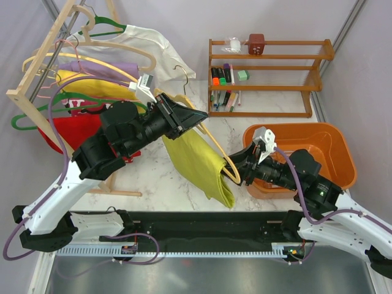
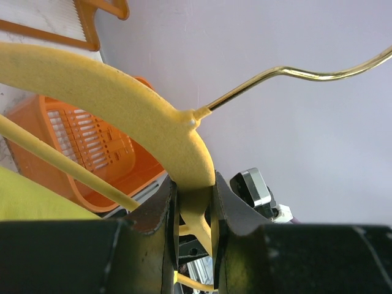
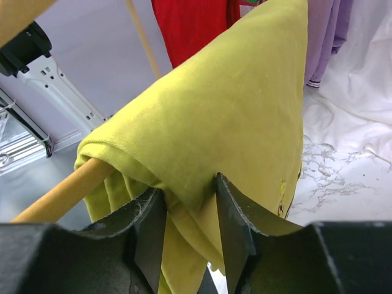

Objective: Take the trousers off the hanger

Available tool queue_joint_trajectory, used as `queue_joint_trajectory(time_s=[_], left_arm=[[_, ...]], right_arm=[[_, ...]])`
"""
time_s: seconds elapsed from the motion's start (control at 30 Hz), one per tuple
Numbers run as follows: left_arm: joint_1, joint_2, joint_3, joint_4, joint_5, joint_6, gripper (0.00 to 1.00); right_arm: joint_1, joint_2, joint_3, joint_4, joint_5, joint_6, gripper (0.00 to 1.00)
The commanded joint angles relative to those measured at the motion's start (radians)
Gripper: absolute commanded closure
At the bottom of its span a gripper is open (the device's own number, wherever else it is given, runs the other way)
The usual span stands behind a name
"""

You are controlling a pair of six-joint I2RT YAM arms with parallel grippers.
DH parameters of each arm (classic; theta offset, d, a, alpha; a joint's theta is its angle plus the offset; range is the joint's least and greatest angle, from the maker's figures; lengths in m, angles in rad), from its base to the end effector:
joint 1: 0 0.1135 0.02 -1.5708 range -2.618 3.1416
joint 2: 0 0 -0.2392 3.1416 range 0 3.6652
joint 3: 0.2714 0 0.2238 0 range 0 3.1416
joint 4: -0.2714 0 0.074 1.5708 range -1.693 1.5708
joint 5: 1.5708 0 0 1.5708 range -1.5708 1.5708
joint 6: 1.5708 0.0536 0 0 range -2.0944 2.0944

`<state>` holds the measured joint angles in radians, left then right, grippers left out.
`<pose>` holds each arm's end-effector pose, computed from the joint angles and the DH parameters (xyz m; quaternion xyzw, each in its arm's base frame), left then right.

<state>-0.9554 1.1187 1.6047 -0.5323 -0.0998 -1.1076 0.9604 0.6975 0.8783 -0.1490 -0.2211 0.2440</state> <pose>0.1229 -0.1646 0.4765 -0.0893 0.7177 -0.5733 0.3851 0.0845 0.1413 0.3689 -0.3166 0.6199 0.4676 0.5448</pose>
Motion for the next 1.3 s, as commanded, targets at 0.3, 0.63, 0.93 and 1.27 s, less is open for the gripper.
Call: queue_joint_trajectory(time_s=[0.3,0.63,0.93,1.27], left_arm=[[-0.005,-0.037,-0.011,0.189,0.031,-0.083,0.98],[-0.003,-0.151,-0.155,0.169,-0.011,-0.09,0.98],[-0.005,-0.215,-0.221,0.108,0.002,-0.095,0.98],[-0.005,-0.204,-0.212,0.107,0.075,-0.077,0.98]], right_arm=[[0.0,0.036,-0.019,0.195,0.16,0.061,0.86],[0.001,-0.035,0.094,-0.027,0.353,0.06,1.0],[0.0,-0.078,0.171,-0.101,0.379,0.067,1.0],[0.0,-0.009,0.254,-0.118,0.276,0.029,0.8]])
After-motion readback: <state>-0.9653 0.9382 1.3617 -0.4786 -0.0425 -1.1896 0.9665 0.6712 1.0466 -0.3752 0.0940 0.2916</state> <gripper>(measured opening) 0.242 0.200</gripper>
